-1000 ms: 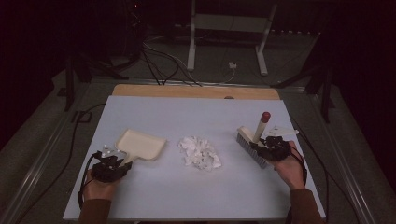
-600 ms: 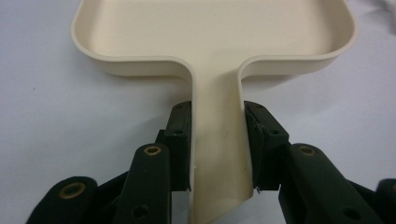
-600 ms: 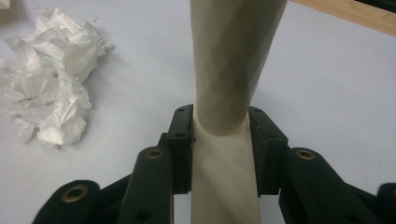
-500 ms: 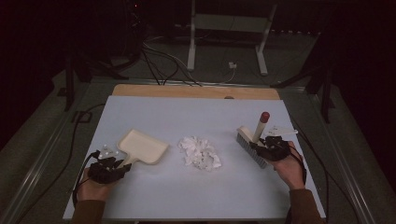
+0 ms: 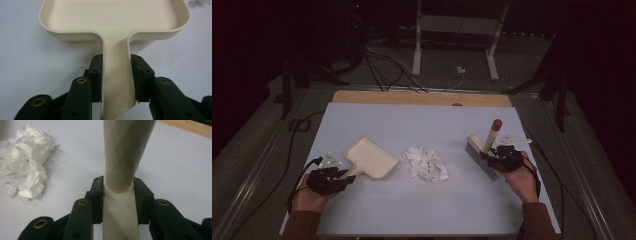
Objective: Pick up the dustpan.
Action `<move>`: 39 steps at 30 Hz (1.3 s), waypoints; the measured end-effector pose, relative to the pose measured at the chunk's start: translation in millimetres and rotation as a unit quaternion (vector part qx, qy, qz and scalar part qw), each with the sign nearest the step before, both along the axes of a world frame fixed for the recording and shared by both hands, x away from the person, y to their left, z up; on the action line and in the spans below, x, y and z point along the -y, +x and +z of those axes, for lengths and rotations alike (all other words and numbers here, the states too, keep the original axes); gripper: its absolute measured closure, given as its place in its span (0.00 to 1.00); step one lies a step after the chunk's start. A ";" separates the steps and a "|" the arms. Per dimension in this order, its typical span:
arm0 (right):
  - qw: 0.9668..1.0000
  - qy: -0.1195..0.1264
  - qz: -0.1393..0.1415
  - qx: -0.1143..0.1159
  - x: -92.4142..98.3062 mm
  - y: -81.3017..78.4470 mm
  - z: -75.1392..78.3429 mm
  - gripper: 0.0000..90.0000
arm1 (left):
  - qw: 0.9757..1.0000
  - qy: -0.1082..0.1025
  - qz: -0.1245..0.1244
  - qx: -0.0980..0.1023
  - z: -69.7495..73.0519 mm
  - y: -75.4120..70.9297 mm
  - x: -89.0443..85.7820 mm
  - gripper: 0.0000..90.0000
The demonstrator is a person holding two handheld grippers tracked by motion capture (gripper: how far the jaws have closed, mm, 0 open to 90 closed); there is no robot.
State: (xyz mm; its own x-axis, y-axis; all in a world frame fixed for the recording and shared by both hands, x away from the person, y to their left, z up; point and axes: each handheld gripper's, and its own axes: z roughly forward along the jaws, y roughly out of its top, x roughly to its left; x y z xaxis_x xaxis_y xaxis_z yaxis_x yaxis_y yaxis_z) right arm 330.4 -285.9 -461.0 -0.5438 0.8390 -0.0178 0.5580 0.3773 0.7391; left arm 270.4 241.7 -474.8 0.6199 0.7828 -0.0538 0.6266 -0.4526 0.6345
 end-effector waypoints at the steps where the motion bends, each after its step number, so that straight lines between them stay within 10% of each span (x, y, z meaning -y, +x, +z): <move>1: 1.000 0.000 -0.001 0.000 0.1 -0.2 0.1 0.74 | 1.000 0.003 -0.007 0.000 1.0 0.4 0.2 0.74; 39: 1.000 0.013 -0.003 -0.008 1.3 1.2 -0.5 0.75 | 0.990 0.042 -0.133 -0.012 11.1 3.8 13.9 0.74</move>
